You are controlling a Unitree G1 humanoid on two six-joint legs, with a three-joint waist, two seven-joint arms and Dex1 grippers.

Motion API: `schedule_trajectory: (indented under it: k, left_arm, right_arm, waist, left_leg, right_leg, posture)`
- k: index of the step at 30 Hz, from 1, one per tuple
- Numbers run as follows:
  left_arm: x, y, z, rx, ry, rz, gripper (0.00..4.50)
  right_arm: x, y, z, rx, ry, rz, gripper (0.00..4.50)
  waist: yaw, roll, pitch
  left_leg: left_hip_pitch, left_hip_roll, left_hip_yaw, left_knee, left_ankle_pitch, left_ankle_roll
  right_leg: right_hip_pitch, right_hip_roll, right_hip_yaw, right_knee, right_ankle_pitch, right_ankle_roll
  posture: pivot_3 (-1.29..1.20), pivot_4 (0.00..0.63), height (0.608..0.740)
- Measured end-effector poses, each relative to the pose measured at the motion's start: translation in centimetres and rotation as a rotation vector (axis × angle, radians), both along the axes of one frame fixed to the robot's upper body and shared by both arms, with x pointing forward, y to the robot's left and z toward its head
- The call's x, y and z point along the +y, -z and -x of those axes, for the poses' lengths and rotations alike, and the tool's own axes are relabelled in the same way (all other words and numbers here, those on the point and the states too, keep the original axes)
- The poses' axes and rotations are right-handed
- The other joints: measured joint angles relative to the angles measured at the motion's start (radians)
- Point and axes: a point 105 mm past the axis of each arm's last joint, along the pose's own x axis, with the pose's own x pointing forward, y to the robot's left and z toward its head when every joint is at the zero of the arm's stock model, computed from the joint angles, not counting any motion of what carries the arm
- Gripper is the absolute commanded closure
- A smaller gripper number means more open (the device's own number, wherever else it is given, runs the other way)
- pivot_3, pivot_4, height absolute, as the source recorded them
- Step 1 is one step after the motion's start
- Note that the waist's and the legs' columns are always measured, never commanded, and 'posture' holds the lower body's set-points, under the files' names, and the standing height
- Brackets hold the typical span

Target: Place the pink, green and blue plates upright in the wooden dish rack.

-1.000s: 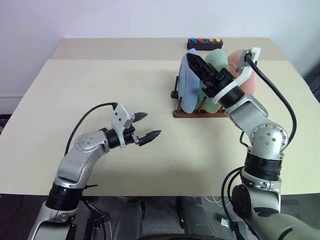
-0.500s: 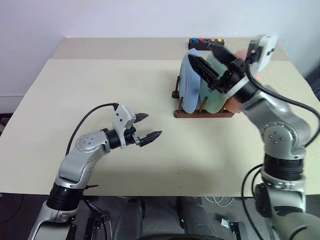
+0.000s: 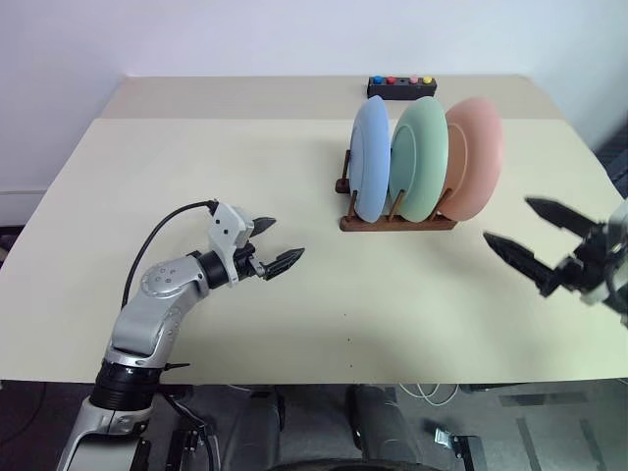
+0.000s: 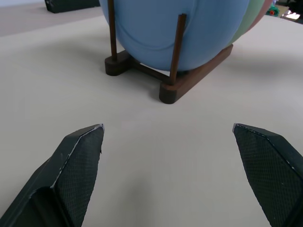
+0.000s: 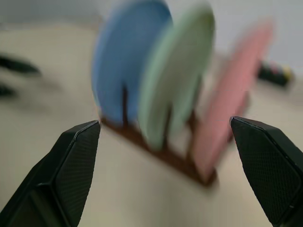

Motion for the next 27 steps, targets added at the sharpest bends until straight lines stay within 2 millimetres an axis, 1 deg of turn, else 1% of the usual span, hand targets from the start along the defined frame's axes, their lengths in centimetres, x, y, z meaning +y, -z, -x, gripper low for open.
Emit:
schedule_trajectory:
  k: [3,5,7,10,13,16,19,23,25,27]
  left_arm:
    - [-0.1,0.8,-0.3,0.012,-0.005,-0.004,0.00]
    - [0.3,1.2,-0.6,0.017,-0.021,-0.012,0.00]
    - [0.8,1.6,-0.6,0.015,-0.037,-0.027,0.00]
    - [1.4,2.3,-0.5,0.022,-0.066,-0.054,0.00]
    - [2.0,2.7,-0.3,0.024,-0.083,-0.063,0.00]
    - [2.4,2.3,-0.5,0.011,-0.101,-0.060,0.00]
    - [2.7,2.4,-0.3,0.008,-0.109,-0.063,0.00]
    - [2.8,2.7,0.1,0.012,-0.124,-0.061,0.00]
    - [2.8,2.5,0.1,0.005,-0.132,-0.059,0.00]
    - [2.9,2.7,0.5,0.009,-0.141,-0.059,0.00]
  right_arm:
    - [-0.8,1.9,-0.5,0.010,0.065,0.041,0.04]
    - [-1.1,3.5,-1.0,0.029,0.100,0.038,0.04]
    - [-1.7,4.6,-1.6,0.050,0.122,0.034,0.04]
    - [-3.2,5.9,-2.2,0.079,0.154,0.022,0.04]
    - [-3.6,6.2,-2.7,0.073,0.156,0.025,0.04]
    - [-3.9,6.1,-3.4,0.059,0.142,0.026,0.04]
    - [-3.7,5.7,-3.5,0.043,0.121,0.019,0.04]
    - [-3.6,6.0,-3.5,0.054,0.110,0.015,0.04]
    - [-3.6,6.1,-3.8,0.060,0.110,0.010,0.04]
    - [-3.4,6.0,-4.2,0.057,0.099,0.004,0.04]
  waist:
    - [0.001,0.000,0.000]
    - [0.002,0.000,0.000]
    - [0.003,0.000,0.000]
    - [0.004,0.000,0.000]
    - [0.005,0.000,0.000]
    - [0.004,0.000,0.000]
    - [0.005,0.000,0.000]
    - [0.005,0.000,0.000]
    - [0.004,0.000,0.000]
    - [0.002,0.001,0.000]
  left_leg:
    - [0.001,0.000,0.000,0.000,0.000,0.000]
    - [0.001,0.000,0.000,0.000,0.000,0.000]
    - [0.000,0.000,0.000,0.000,0.000,0.000]
    - [0.000,0.000,0.000,0.000,0.000,0.000]
    - [0.000,0.000,0.000,0.000,0.000,0.000]
    - [0.000,0.000,0.000,0.000,0.000,0.000]
    - [0.000,0.000,0.000,-0.001,0.000,0.000]
    - [0.000,0.000,0.000,0.000,0.000,0.000]
    - [0.001,0.000,0.000,0.000,0.000,0.000]
    - [0.001,0.000,0.000,0.000,0.000,0.000]
  right_leg:
    - [0.001,0.000,0.000,0.000,0.000,0.000]
    - [0.001,0.000,0.000,0.000,0.000,0.000]
    - [0.001,0.000,0.000,-0.001,0.000,0.000]
    - [0.001,0.000,0.000,-0.001,0.000,0.000]
    - [0.001,0.000,0.000,0.000,0.000,0.000]
    - [0.001,0.000,0.000,0.000,0.000,0.000]
    - [0.001,0.000,0.000,0.000,0.000,0.001]
    - [0.001,0.000,0.000,0.000,0.000,0.001]
    - [0.001,0.000,0.000,0.000,0.000,0.000]
    - [0.001,0.000,0.000,0.000,0.000,0.000]
  posture:
    - [0.00,0.150,0.730]
    - [0.00,0.150,0.730]
    - [0.00,0.150,0.730]
    - [0.00,0.150,0.730]
    - [0.00,0.150,0.730]
    - [0.00,0.150,0.730]
    - [0.00,0.150,0.730]
    - [0.00,0.150,0.730]
    - [0.00,0.150,0.730]
    - [0.00,0.150,0.730]
